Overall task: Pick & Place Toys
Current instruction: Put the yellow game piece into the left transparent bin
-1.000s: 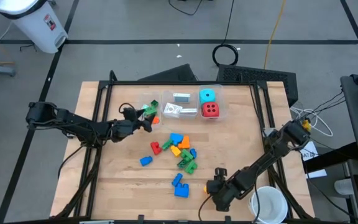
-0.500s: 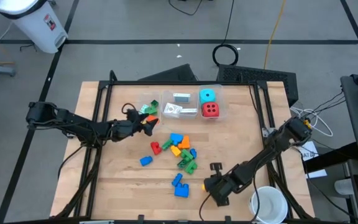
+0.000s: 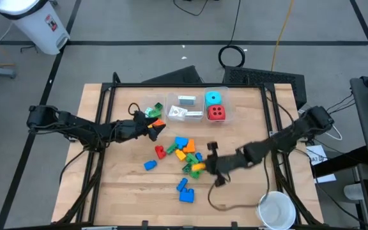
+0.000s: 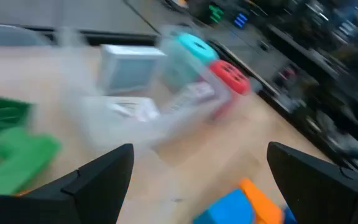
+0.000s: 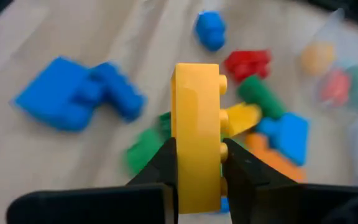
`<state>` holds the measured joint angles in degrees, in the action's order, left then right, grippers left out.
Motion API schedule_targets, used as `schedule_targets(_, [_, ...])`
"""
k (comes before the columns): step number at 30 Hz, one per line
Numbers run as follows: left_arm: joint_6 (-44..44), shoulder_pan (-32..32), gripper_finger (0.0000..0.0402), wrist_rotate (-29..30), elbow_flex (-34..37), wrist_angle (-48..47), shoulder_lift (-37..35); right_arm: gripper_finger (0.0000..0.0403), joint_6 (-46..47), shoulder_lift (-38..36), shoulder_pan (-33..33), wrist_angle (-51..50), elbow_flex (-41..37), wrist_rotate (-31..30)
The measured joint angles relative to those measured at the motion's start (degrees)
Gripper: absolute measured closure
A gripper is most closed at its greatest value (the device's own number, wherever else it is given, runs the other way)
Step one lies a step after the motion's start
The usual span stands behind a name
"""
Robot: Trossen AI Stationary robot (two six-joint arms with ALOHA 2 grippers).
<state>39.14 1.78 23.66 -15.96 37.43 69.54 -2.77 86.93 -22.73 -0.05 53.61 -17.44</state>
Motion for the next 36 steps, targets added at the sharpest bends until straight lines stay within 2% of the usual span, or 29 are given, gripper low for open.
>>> schedule_targets(2, [-2.62, 0.66, 0.0027, -4.93, -1.09, 0.02, 0.00, 0.0355, -3.69, -0.81, 4.73, 7.18, -3.75, 2.86])
schedule_targets(5, [-6.30, 0.22, 0.0027, -9.21, -3.10, -0.46, 0.00, 0.0355, -5.96, -1.81, 11.81, 14.40, -7.50, 6.59])
schedule_targets(8, [-9.38, -2.28, 0.0027, -10.35, -5.08, -1.99, 0.18, 0.0355, -5.14, -2.07, 17.87, 16.79, -9.39, 13.00])
schedule_targets(11, [-12.10, -5.48, 0.0027, -7.70, -6.99, -2.94, 2.77, 0.0355, -2.98, -2.07, 21.79, 20.35, -11.56, 18.67])
schedule_targets(15, [-15.02, -7.62, 0.0027, -1.66, -10.41, -3.01, 9.80, 0.0354, -4.01, -2.05, 25.12, 27.37, -14.36, 21.37])
schedule_targets(20, [-23.98, -7.14, 0.0027, -1.16, -18.47, -3.04, 20.13, 0.0354, -4.20, -1.97, 28.43, 32.78, -15.73, 30.54])
schedule_targets(26, [-32.91, -6.41, 0.0028, -3.57, -27.58, -4.76, 27.23, 0.0353, -4.97, 0.38, 29.11, 33.51, -15.91, 31.45])
schedule_targets(30, [-35.05, -6.36, 0.0037, -6.41, -30.24, -9.36, 26.61, 0.0352, -5.13, 0.62, 28.96, 34.52, -15.85, 31.98])
schedule_targets(36, [-34.69, -6.24, 0.0090, -13.77, -31.29, -8.23, 23.27, 0.0352, -4.90, 0.75, 28.32, 34.33, -15.80, 30.68])
